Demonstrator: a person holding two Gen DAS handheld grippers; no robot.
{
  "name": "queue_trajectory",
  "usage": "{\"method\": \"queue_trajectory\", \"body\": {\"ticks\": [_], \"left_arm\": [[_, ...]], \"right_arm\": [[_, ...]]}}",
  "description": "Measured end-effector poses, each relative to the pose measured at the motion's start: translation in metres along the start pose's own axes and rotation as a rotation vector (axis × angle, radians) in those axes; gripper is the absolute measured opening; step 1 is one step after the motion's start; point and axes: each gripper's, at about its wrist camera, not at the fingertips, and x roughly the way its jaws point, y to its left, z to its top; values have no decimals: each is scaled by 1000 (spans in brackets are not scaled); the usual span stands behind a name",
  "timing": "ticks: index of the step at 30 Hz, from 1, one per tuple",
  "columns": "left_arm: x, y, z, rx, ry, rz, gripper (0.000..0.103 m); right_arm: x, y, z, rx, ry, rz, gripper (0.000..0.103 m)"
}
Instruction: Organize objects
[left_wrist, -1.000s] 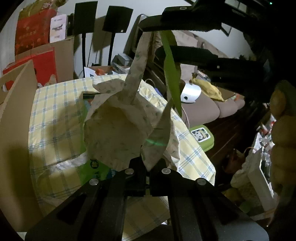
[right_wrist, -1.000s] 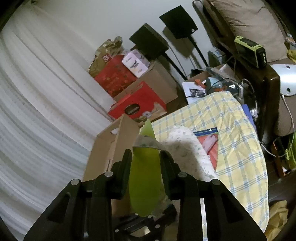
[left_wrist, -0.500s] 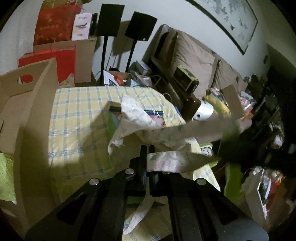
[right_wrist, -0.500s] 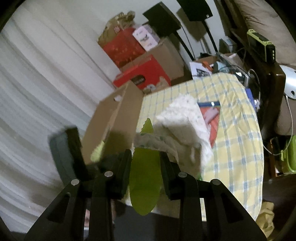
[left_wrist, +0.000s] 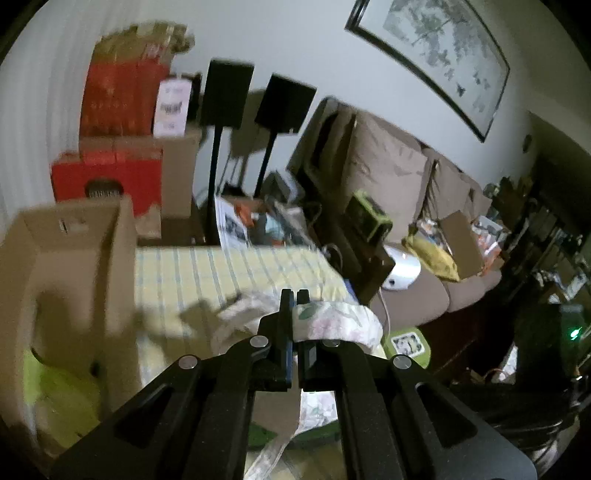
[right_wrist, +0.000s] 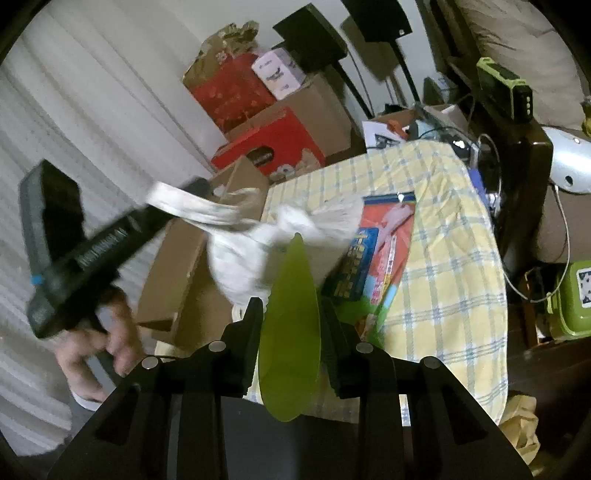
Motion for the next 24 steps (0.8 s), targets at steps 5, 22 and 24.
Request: {"method": "queue_trajectory", "body": {"ticks": [5,22,24], "left_arm": [[-38,1,41,30,-94,27,1],[-132,50,89,59,-224,169,1],[-137,63,88,50,-227,199,1]], "right_arm": [[-9,4,9,-1,-27,-5,30],[2,69,43,-122,-45,-2,30],[7,81,46,-143,-43,5,30]]}}
